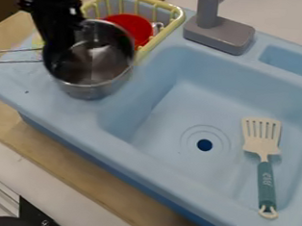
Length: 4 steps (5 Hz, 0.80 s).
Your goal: Put the silver pot to the sink
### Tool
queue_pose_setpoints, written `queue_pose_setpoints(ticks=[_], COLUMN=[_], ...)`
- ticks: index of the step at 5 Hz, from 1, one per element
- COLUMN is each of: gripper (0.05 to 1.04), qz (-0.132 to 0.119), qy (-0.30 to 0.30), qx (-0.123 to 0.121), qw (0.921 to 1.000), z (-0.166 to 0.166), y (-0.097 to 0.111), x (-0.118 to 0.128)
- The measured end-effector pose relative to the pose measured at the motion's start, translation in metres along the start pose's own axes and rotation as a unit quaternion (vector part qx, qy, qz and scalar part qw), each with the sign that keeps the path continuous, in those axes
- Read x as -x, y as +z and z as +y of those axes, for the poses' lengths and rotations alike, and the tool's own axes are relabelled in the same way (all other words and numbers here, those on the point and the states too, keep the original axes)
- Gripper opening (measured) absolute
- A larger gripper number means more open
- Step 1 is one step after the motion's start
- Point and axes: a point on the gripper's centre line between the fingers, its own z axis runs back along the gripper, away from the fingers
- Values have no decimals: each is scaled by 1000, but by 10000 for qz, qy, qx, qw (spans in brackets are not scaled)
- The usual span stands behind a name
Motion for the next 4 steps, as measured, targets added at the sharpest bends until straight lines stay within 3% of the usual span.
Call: queue_pose_setpoints(ticks=[1, 2, 4], gripper=[58, 58, 58], qz=[-169, -412, -760], qy=[451, 956, 1247], qx=[76, 338, 484], qw=[9988, 9940, 9881], z=[-20, -38, -86], y=[9, 8, -2], x=[-6, -7, -22])
